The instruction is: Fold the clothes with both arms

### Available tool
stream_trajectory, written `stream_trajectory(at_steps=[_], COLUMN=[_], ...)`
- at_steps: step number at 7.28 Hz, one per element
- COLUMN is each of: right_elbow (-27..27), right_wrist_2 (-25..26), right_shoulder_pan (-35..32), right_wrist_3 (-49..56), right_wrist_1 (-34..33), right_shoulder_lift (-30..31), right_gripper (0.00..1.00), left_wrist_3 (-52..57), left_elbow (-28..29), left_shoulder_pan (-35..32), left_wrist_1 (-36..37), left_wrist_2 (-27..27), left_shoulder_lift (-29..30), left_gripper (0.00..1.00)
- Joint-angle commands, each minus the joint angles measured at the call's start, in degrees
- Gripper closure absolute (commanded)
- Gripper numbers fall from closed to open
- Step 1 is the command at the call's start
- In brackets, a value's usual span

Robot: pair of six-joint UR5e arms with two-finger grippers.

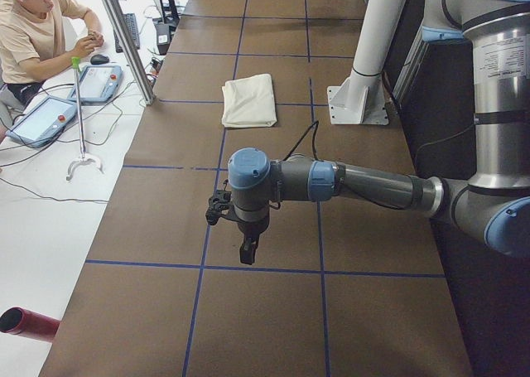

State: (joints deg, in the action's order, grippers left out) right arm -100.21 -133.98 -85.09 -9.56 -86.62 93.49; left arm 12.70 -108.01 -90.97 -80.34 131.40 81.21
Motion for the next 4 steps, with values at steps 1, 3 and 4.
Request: stream_trajectory(at_steps=[1,3,4], right_elbow=[0.2,0.2,0.2], right_wrist_2=[2.2,1.7,1.2], right_shoulder_pan=[1.2,1.4,1.4], right_wrist_3=[4.4,5.3,5.2], right_wrist_1=[-0.6,-0.7,-0.6], right_shoulder_lift=[0.7,0.8,0.7], right_gripper=[0.0,0.0,0.0], left_wrist_3=[0.0,0.0,0.0], left_elbow=[-0.3,0.1,0.0], left_shoulder_pan=[-0.1,0.0,0.0], left_wrist_1=[0.0,-0.1,-0.1], left_wrist_2=[0.0,0.0,0.0], left_shoulder_lift=[0.0,0.0,0.0], left_gripper=[0.0,0.0,0.0])
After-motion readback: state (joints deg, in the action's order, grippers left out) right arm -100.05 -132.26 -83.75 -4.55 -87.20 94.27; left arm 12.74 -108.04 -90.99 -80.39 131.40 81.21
